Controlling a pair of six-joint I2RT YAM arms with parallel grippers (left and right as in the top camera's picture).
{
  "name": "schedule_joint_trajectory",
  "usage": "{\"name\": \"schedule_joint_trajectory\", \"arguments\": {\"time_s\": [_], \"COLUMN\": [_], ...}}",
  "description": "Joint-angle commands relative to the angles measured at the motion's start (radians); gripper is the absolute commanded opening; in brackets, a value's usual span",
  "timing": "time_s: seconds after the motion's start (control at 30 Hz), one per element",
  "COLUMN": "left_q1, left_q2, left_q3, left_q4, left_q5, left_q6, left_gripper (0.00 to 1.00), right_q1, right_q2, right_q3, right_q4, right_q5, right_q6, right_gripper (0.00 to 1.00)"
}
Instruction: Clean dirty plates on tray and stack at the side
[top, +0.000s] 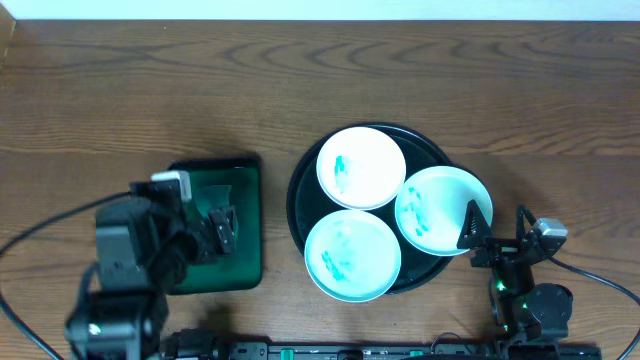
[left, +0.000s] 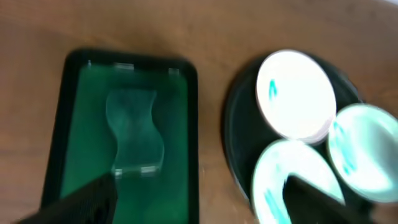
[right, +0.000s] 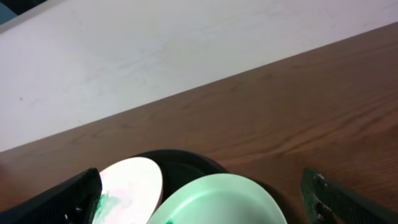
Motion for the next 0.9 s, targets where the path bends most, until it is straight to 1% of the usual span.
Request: {"name": "schedule_joint_trajectory", "arguments": {"time_s": [0.0, 0.13, 0.23, 0.53, 0.73, 0.87], "left_q1": [-0.003, -0.003, -0.003, -0.003, -0.003, -0.003], "left_q2": [0.136, 0.267, 0.333, 0.427, 0.457, 0.466], "left_q3": [0.198, 0.345, 0.384, 0.384, 0.384, 0.384], "left_q4": [-0.141, -0.311, -0.370, -0.385, -0.389, -0.382], "left_q5": [0.009, 0.003, -0.021, -0.013, -0.013, -0.013], "left_q6": [0.007, 0.048, 0.048, 0.046, 0.046, 0.046], "left_gripper": [0.85, 0.85, 0.86, 0.86, 0.86, 0.86], "right_q1": [-0.004, -0.004, -0.004, -0.004, -0.004, -0.004], "right_q2": [-0.006, -0.006, -0.006, -0.006, -0.006, -0.006], "right_q3": [-0.001, -0.002, -0.002, -0.001, -0.002, -0.001], "right_q4": [-0.005, -0.005, -0.005, -0.005, -0.005, -0.006], "right_q5": [0.002, 0.002, 0.002, 0.002, 0.002, 0.037], "right_q6": [0.009, 0.009, 0.009, 0.009, 0.009, 0.009], "right_gripper": [0.99, 0.99, 0.99, 0.99, 0.99, 0.99]}}
